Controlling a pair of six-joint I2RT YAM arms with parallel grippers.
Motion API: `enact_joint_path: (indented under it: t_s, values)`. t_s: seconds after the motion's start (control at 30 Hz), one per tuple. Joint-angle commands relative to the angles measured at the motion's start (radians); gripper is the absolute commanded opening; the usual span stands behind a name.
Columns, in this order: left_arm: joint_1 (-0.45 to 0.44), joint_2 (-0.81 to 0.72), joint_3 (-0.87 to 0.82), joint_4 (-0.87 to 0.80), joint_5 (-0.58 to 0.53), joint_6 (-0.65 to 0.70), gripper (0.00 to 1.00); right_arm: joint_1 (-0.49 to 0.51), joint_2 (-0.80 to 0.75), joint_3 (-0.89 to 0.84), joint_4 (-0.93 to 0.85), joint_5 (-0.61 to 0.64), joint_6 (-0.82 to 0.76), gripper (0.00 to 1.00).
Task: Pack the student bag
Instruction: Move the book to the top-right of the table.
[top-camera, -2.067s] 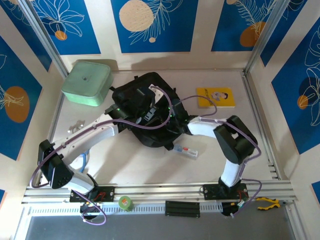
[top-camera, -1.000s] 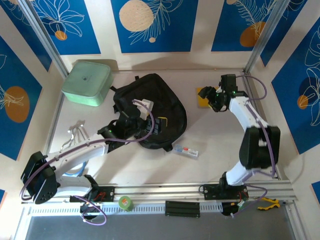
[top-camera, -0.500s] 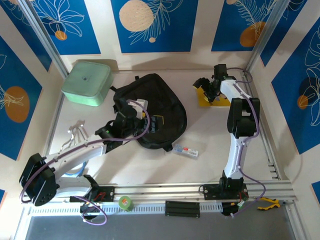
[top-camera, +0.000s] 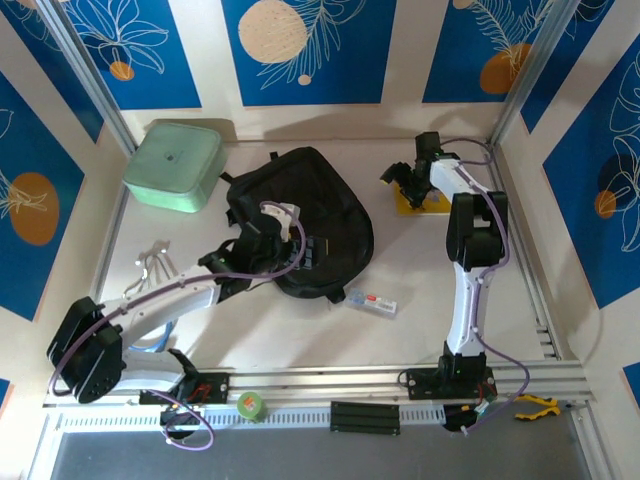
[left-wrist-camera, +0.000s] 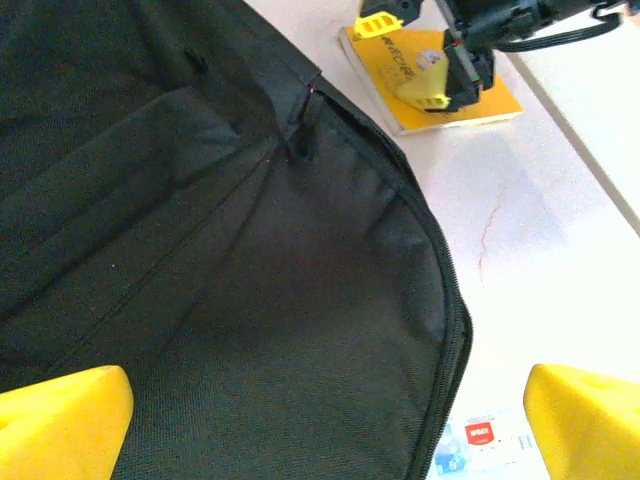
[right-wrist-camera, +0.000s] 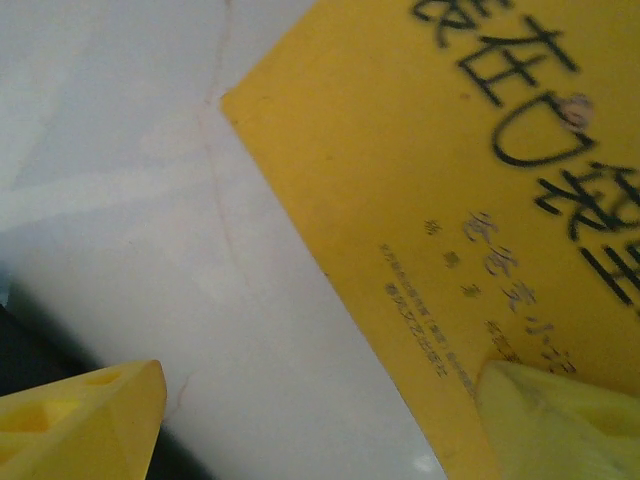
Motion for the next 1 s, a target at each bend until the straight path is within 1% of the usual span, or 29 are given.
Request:
enact_joint_path:
  t_s: [0.0,0.17,0.37,0.5,0.57,0.67,0.77,0.83,0.9,0.93,0.97]
  values:
    - [0.011,0.019,0.056,-0.021,0.019,-0.005,0.99,-0.01,-0.073,-0.149,-0.04,-0.015,0.051,0.81]
    - [0.012,0.051,0.077,-0.024,0.017,0.004,1.0,-0.024,-0.246,-0.387,0.028,-0.035,0.081,0.8]
    - [0.016,0.096,0.107,-0.022,0.03,0.008,1.0,-0.04,-0.453,-0.674,0.073,0.022,0.133,0.8]
    - [0.016,0.119,0.122,-0.017,0.044,0.002,1.0,-0.054,-0.573,-0.863,0.094,0.075,0.211,0.79]
    - [0.018,0.122,0.123,-0.016,0.037,-0.01,1.0,-0.057,-0.623,-0.905,0.101,0.073,0.215,0.79]
    - [0.022,0.119,0.13,-0.011,0.04,-0.011,1.0,-0.045,-0.688,-0.848,0.059,0.09,0.167,0.78]
    - [0.021,0.125,0.148,-0.019,0.049,-0.005,1.0,-0.036,-0.708,-0.757,0.03,0.12,0.109,0.78]
    - [0.022,0.133,0.156,-0.021,0.054,-0.004,1.0,-0.036,-0.681,-0.7,0.029,0.123,0.061,0.78]
    - [0.022,0.141,0.157,-0.019,0.064,-0.012,1.0,-0.038,-0.612,-0.616,0.001,0.11,0.008,0.78]
    - [0.022,0.143,0.157,-0.019,0.069,-0.014,0.99,-0.038,-0.576,-0.578,-0.014,0.102,-0.012,0.77]
    - [0.022,0.146,0.157,-0.02,0.074,-0.017,1.0,-0.036,-0.532,-0.534,-0.031,0.09,-0.039,0.74]
